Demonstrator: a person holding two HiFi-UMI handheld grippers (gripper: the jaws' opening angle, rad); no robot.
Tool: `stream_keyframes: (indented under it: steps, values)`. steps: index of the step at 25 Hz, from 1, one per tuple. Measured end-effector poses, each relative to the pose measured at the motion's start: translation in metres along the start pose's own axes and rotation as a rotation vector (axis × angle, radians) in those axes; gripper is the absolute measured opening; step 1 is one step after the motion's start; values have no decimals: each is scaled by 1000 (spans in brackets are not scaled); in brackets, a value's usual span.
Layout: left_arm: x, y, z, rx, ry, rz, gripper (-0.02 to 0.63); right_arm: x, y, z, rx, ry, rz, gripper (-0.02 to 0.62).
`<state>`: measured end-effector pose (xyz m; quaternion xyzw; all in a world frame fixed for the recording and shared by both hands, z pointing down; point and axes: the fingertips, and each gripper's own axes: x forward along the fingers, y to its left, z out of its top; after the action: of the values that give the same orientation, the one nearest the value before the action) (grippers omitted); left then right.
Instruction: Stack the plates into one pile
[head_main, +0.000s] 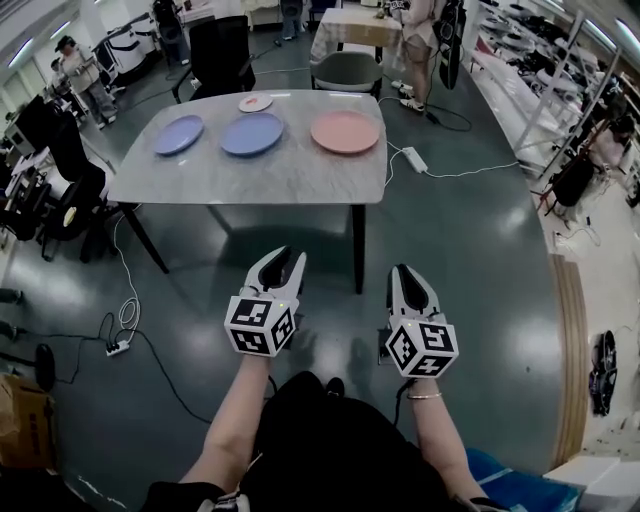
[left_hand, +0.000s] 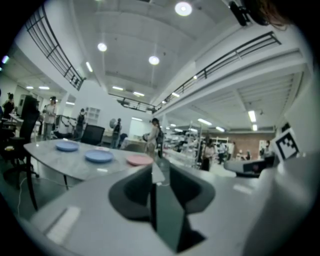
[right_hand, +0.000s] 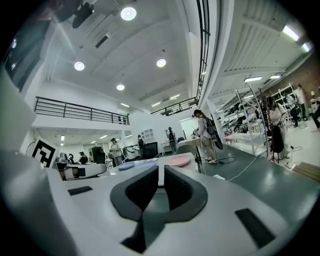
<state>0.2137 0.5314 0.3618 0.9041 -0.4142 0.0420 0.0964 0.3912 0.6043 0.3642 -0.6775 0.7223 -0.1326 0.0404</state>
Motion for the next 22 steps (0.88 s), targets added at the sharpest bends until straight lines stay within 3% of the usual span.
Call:
stream_keyframes:
  steps: [3,11,22]
  values:
    - [2,1,-1,-4,3,7,110,3,-2,1,14,6,19,75]
    - [17,12,-2,-13,25,32,138,21,-7,-2,40,46,54,133]
    - [79,53,-6,-48,43,20,160,88,-19,-4,71,69,44,146]
